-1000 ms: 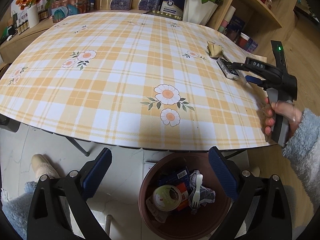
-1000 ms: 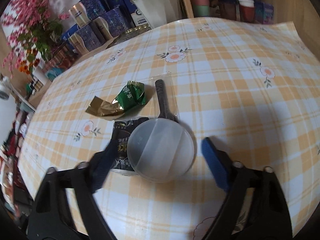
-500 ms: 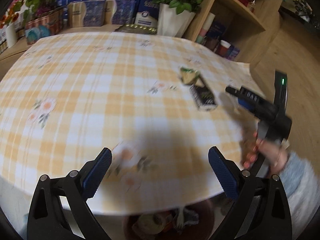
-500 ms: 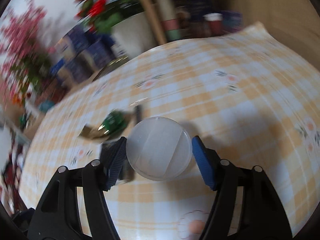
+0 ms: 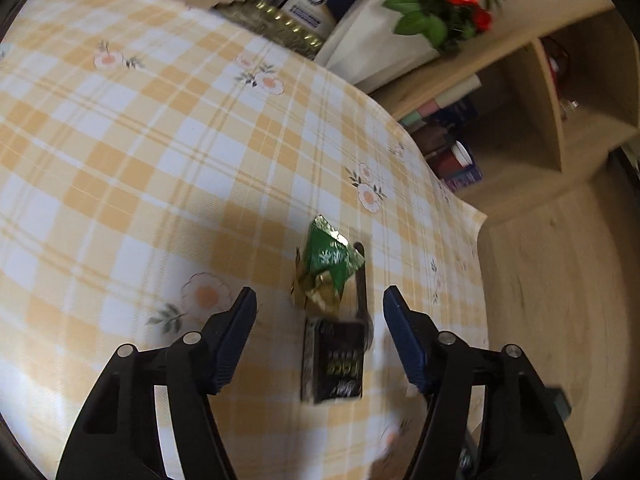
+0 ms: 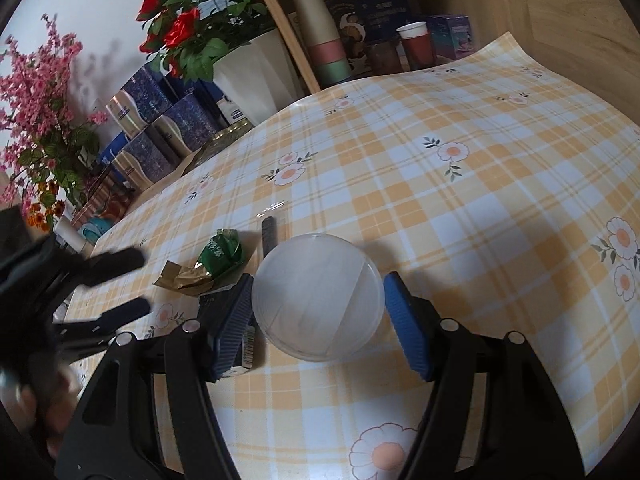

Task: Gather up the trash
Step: 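Grasp the green foil wrapper and black pack with the left tool while the right tool holds the lid, then carry the lid and wrapper over the bin and open both tools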

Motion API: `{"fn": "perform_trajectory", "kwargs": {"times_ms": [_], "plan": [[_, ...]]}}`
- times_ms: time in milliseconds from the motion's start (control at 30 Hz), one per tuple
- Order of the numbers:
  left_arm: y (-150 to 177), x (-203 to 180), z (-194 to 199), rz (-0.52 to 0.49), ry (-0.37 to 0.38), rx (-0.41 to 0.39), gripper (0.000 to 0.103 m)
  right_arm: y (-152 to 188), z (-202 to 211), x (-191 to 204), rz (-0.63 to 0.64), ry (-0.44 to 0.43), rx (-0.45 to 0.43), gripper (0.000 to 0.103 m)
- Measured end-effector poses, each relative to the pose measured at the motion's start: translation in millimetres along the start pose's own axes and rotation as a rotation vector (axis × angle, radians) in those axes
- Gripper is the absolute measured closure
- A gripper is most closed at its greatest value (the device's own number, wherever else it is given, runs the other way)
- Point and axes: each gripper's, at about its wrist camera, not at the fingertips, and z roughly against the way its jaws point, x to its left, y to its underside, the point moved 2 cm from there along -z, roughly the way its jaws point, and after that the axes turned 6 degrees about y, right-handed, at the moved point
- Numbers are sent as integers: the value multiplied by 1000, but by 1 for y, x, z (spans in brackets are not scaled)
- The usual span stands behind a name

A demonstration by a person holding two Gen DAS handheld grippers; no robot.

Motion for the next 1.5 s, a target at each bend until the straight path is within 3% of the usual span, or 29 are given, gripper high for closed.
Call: {"fn": "perform_trajectory", "kwargs": {"times_ms": [100,200,233,400,667,900,1033,1233,1500], "plan": [[-3,3,-18,34,-16,24,51,0,-2,-1,-7,-6,10,36],[-2,9,-28,48,-24,40,68,0,-4,-1,-10,-17,22,36],[-2,10,-31,42,-31,49,81,0,-5,0,-7,-19,24,36],[1,5,-17,-44,-47,20,81,0,-6,1,3,-24,30,36],[7,1,57,-173,-69,-59,81,1,-5,-2,-10,-8,38,36],[41,0,134,-306,-143,-107,81,0,12,8,30,17,24,36],[67,4,171,-330,-134,-123,81,7,41,15,57,-5,5,36],[113,5,208,-379,-130,-119,81,39,95,26,139,-39,0,36],[184,7,236,-442,-105,-80,81,111,153,33,249,-79,53,36]]}}
